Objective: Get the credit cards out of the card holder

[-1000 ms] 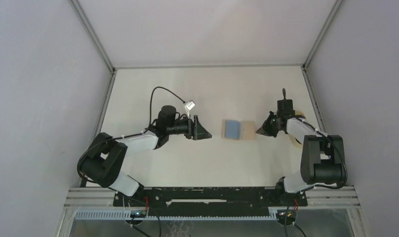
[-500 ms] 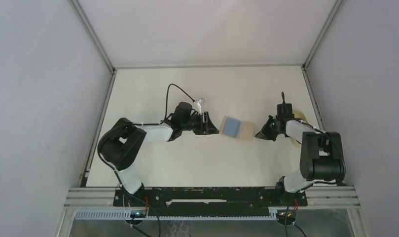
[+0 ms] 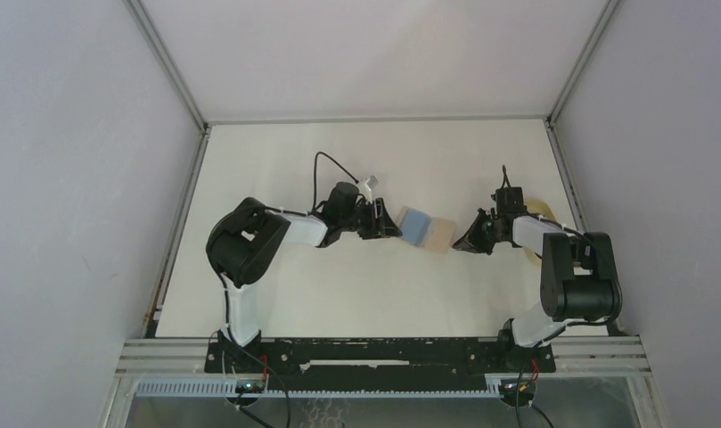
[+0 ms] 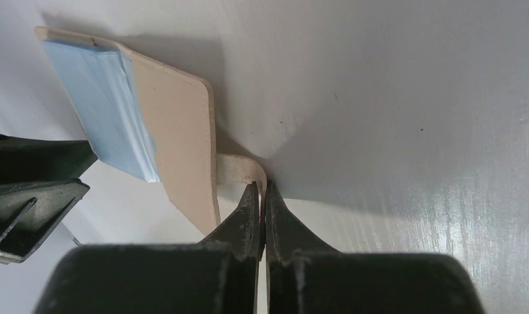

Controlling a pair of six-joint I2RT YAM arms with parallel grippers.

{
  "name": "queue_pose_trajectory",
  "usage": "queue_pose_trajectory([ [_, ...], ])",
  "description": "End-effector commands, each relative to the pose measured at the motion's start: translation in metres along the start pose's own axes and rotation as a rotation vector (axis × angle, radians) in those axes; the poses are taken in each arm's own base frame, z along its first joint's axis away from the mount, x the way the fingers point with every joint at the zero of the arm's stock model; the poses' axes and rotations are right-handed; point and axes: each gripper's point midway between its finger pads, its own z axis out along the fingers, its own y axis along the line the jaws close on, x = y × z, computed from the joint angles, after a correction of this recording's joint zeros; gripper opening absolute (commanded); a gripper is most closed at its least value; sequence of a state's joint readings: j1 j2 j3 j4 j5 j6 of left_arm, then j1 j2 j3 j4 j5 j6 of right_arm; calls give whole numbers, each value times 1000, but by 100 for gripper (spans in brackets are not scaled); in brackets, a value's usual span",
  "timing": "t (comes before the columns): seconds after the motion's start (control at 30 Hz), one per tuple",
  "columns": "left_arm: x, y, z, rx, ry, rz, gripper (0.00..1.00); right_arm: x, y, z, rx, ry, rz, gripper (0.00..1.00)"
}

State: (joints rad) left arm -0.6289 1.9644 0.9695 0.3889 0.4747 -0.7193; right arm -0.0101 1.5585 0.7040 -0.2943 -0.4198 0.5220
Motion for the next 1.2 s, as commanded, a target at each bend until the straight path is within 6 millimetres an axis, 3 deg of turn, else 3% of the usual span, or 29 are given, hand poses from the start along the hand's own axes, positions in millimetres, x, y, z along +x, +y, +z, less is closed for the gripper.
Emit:
queue_pose_trajectory([
  [0.0, -22, -36, 6, 144, -64, 36, 52, -9, 15, 0, -58, -17, -47, 0],
  [0.13, -26, -53, 0, 261, -110, 17, 51, -7, 16, 1, -66, -5, -48, 0],
  [0.37, -27, -60, -6, 337, -134, -8, 30, -6, 17, 2, -78, 1, -50, 0],
  [0.67, -11, -36, 6, 215, -55, 9, 44, 0, 23, 2, -85, 12, -80, 0],
  [0.83, -11, -34, 4, 182, -44, 42, 35, 1, 24, 2, -89, 16, -81, 0],
  [1.17, -18, -40, -5, 219, -53, 70, 37, 2, 24, 3, -91, 24, -84, 0],
])
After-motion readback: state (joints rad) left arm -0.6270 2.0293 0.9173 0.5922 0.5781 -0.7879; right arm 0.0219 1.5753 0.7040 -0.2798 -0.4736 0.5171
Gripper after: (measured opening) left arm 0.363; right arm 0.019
